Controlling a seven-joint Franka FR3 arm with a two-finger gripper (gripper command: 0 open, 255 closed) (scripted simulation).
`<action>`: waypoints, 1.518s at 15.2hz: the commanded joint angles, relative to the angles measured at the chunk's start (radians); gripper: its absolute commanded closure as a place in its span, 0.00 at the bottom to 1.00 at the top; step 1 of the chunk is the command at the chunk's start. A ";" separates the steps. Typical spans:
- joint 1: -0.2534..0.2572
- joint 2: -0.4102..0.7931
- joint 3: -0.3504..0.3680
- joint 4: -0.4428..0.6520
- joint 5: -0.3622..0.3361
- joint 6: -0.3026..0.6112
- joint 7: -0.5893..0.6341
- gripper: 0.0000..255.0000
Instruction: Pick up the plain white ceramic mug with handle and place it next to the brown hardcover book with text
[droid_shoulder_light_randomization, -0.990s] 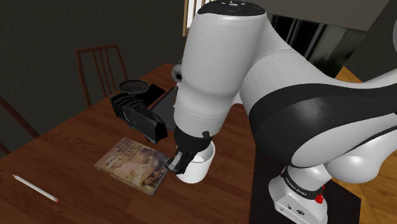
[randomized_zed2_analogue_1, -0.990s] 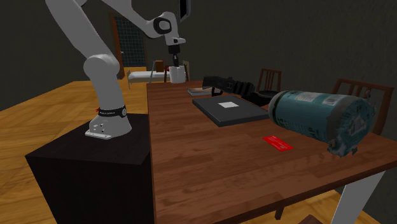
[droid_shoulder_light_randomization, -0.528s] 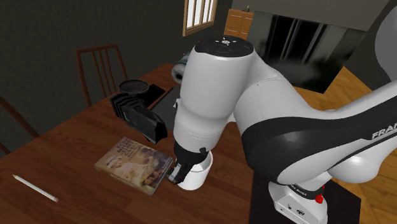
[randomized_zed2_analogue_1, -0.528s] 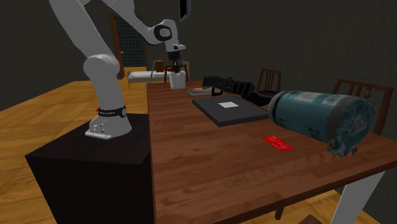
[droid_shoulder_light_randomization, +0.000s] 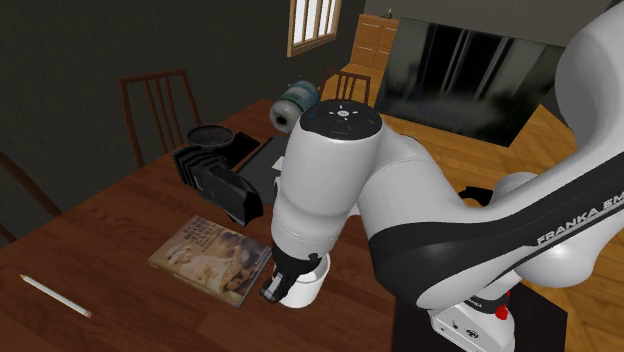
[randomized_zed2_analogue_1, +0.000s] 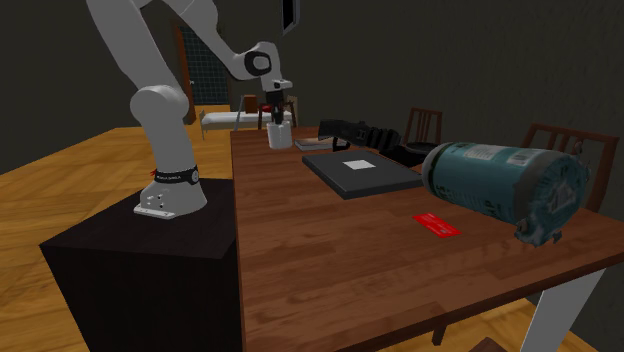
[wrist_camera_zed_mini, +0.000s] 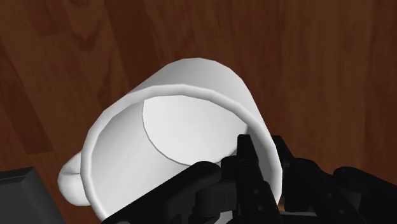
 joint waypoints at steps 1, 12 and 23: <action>-0.001 0.004 0.002 -0.002 -0.002 0.007 0.002 1.00; -0.001 0.004 0.002 -0.002 -0.002 0.007 0.002 0.00; 0.031 -0.096 -0.041 0.055 0.045 -0.142 -0.037 0.00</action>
